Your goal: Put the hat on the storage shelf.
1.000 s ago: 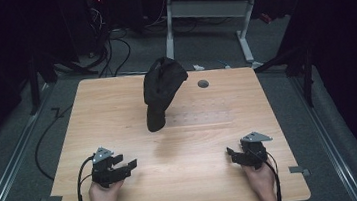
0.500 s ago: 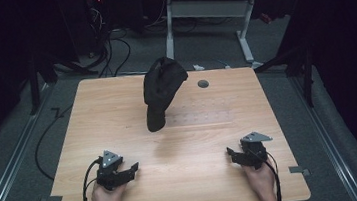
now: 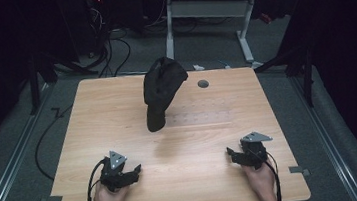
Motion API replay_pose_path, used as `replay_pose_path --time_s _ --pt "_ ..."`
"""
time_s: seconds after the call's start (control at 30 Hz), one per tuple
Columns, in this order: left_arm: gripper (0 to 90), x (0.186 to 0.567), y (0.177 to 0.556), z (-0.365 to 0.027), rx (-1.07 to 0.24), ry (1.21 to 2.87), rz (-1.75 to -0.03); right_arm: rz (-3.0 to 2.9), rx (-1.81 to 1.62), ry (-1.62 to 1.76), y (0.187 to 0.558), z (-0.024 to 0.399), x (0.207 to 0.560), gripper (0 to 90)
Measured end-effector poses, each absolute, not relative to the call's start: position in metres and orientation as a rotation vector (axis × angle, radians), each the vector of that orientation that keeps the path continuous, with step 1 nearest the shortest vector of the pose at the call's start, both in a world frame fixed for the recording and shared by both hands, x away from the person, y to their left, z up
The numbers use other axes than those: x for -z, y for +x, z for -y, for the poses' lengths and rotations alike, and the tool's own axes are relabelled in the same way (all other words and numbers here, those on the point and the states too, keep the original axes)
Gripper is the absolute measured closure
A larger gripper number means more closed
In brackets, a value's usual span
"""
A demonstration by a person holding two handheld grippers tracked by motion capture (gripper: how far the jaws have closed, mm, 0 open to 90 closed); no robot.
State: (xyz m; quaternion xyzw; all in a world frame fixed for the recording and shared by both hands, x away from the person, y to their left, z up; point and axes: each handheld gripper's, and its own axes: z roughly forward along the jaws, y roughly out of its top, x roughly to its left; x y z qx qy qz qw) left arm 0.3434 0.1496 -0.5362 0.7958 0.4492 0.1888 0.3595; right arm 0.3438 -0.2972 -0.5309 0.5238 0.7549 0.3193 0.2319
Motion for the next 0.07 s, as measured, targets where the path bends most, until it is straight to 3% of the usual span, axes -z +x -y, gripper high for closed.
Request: replay_pose_path --time_s 0.07 --pt "26.5 0.5362 0.3434 -0.1492 -0.485 2.05 -1.161 -2.074 -0.877 1.441 0.3438 0.2971 0.5308 34.1"
